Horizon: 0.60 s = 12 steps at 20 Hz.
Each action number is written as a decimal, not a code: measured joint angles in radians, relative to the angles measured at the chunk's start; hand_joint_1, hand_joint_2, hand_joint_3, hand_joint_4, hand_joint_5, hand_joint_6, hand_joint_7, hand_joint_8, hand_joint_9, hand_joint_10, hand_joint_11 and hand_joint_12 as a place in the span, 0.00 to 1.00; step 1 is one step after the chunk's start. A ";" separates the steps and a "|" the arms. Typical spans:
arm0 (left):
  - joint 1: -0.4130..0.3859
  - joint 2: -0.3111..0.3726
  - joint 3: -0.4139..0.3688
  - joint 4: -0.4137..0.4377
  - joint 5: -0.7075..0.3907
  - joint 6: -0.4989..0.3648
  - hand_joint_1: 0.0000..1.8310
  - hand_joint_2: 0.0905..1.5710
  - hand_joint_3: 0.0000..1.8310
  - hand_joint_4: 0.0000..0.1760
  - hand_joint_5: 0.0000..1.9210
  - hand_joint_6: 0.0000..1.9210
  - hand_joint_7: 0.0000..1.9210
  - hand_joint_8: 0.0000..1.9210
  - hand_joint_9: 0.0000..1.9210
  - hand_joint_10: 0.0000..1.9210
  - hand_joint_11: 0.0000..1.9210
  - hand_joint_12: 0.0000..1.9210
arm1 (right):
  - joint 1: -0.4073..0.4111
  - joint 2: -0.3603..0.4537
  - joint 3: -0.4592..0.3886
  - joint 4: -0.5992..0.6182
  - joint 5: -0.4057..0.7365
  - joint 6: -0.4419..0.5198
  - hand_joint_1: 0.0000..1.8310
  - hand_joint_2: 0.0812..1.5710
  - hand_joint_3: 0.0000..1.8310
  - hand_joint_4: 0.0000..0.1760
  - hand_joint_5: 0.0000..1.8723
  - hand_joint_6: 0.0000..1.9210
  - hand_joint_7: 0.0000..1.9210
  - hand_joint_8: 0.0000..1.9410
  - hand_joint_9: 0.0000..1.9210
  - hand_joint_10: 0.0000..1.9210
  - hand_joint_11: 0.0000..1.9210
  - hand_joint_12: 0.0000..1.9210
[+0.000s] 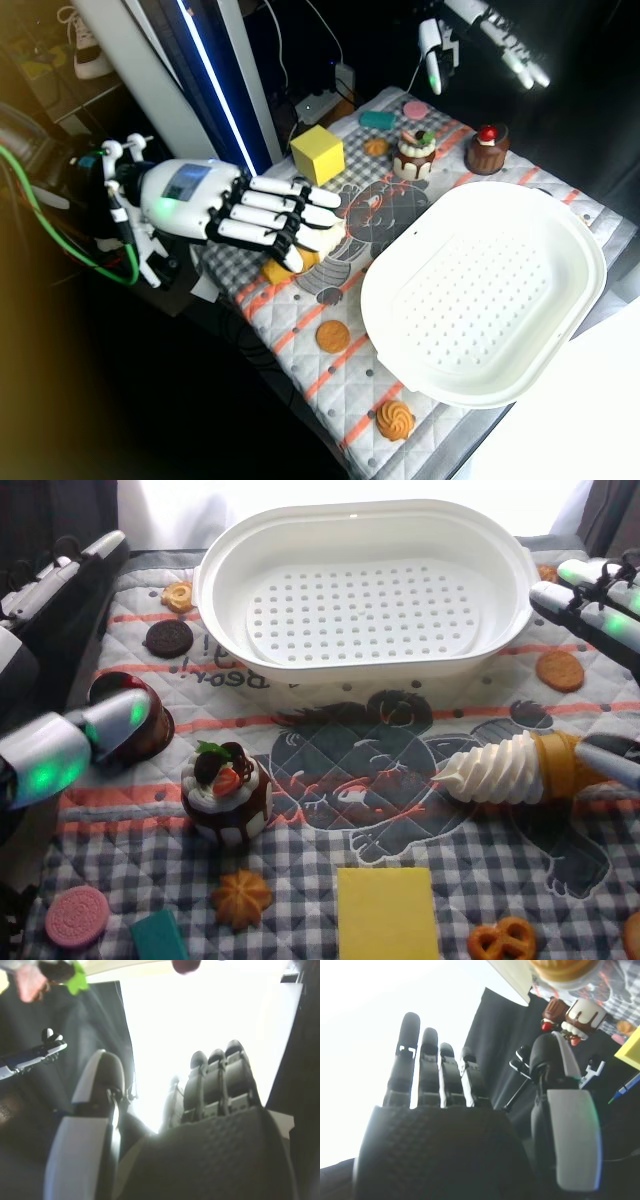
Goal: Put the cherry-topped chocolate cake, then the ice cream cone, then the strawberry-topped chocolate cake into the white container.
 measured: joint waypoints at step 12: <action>-0.028 -0.052 0.103 -0.154 0.143 0.002 0.43 0.75 0.03 0.00 0.00 0.00 0.00 0.00 0.00 0.00 0.00 0.18 | -0.003 0.000 0.001 -0.003 0.001 0.000 0.29 0.85 0.00 0.00 0.00 0.00 0.00 0.00 0.00 0.00 0.01 0.01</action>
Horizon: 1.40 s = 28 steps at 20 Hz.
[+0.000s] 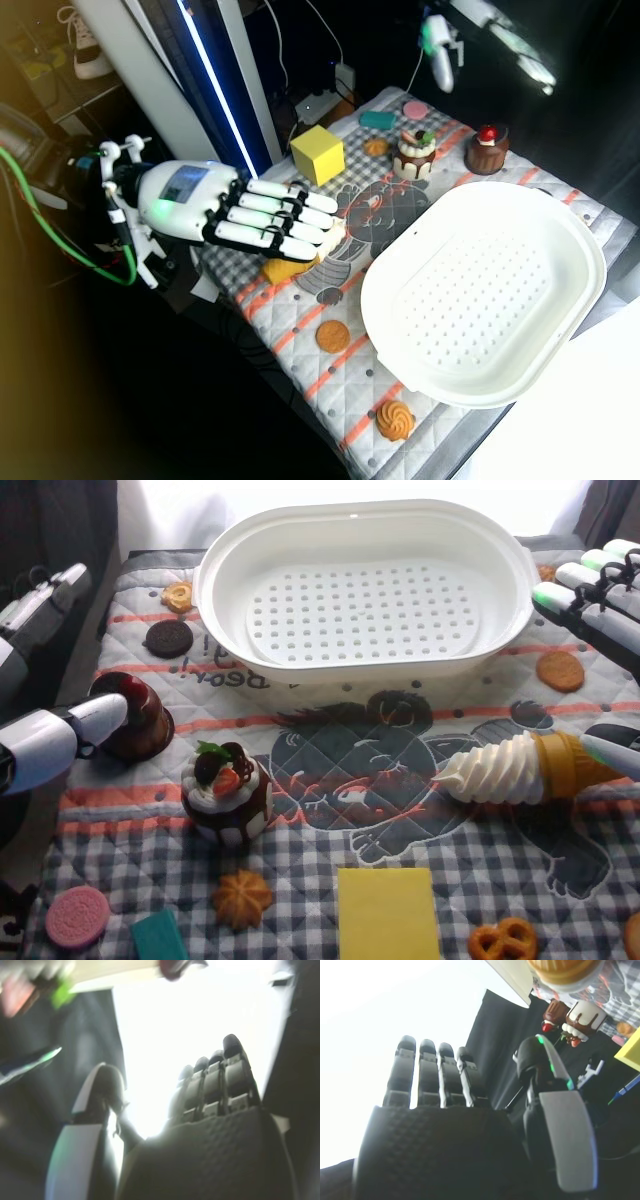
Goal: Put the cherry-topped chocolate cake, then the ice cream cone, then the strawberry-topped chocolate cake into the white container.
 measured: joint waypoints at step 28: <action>-0.132 -0.092 0.118 -0.021 0.184 0.005 0.74 0.75 0.00 0.00 0.39 0.63 0.42 0.68 0.38 0.77 0.25 0.85 | -0.014 0.000 0.000 0.013 0.003 0.011 0.28 0.85 0.00 0.00 0.00 0.00 0.00 0.00 0.00 0.00 0.00 0.12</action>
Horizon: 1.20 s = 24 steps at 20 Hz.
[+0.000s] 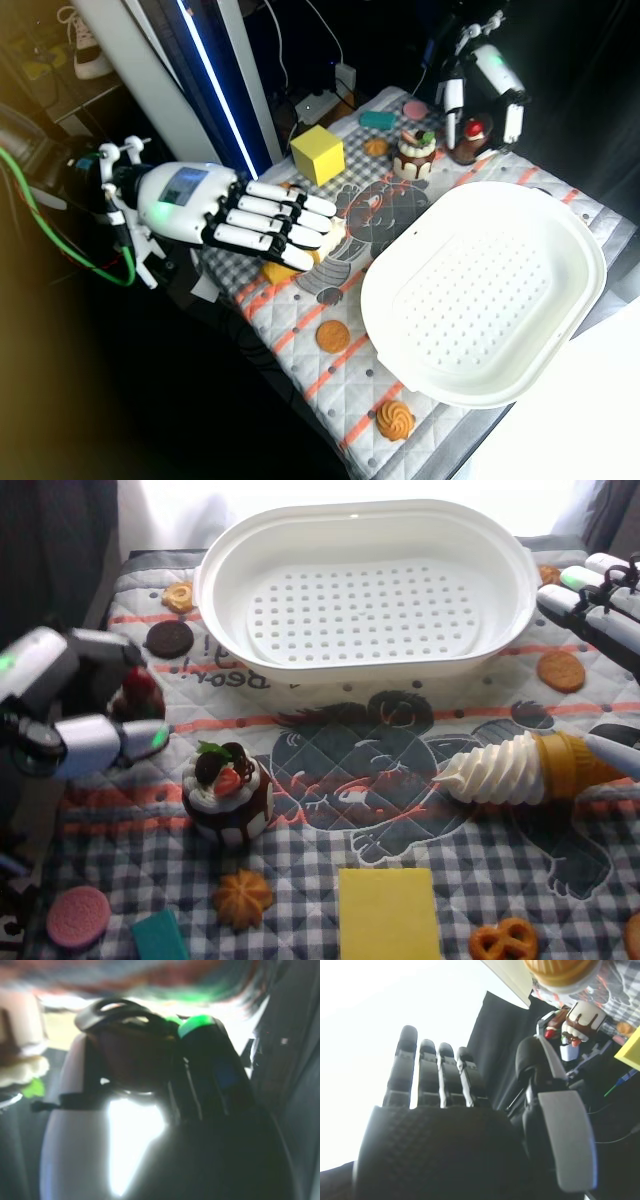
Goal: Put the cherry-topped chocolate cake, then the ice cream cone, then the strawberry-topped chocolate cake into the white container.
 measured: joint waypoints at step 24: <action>-0.485 -0.354 0.480 -0.059 0.530 0.171 0.55 0.75 0.00 0.00 0.22 0.25 0.23 0.27 0.15 0.42 0.00 0.84 | -0.015 -0.015 0.019 -0.013 -0.007 0.029 0.24 0.85 0.00 0.00 0.00 0.00 0.00 0.00 0.00 0.00 0.00 0.59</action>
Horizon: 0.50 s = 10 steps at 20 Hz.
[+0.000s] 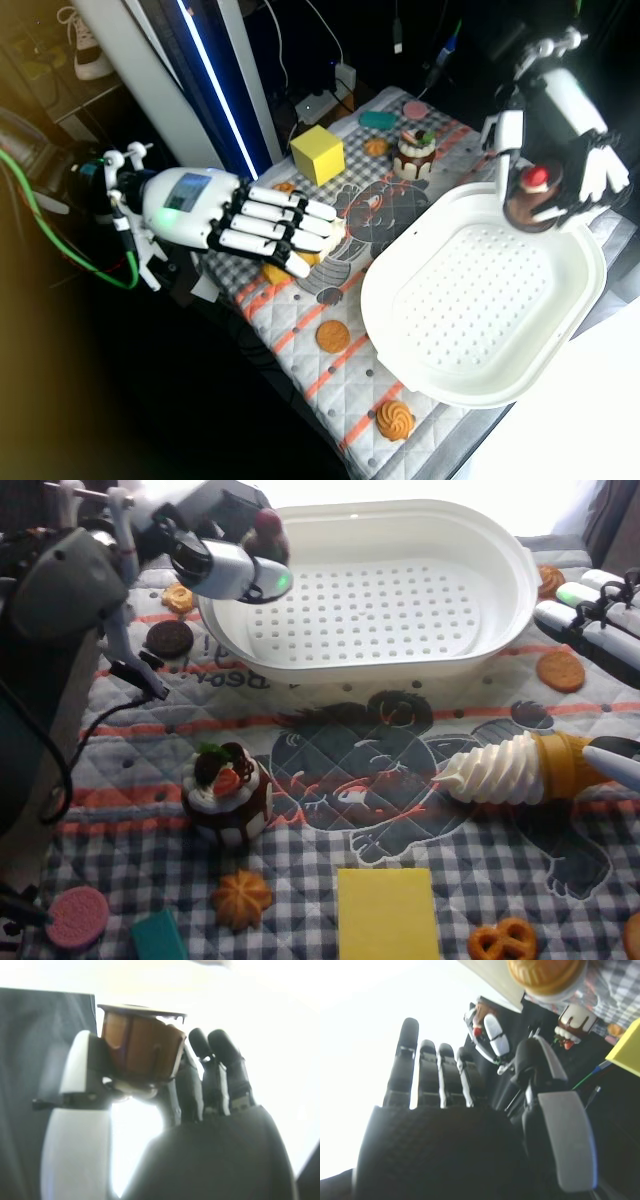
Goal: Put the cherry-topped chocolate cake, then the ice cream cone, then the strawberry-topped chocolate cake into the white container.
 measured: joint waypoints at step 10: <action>0.021 -0.012 0.010 -0.021 0.023 0.000 0.37 0.67 0.00 0.13 0.04 0.00 0.01 0.00 0.00 0.02 0.00 0.38 | 0.000 0.000 0.000 0.000 0.000 0.006 0.27 0.84 0.00 0.00 0.00 0.00 0.00 0.00 0.00 0.00 0.00 0.51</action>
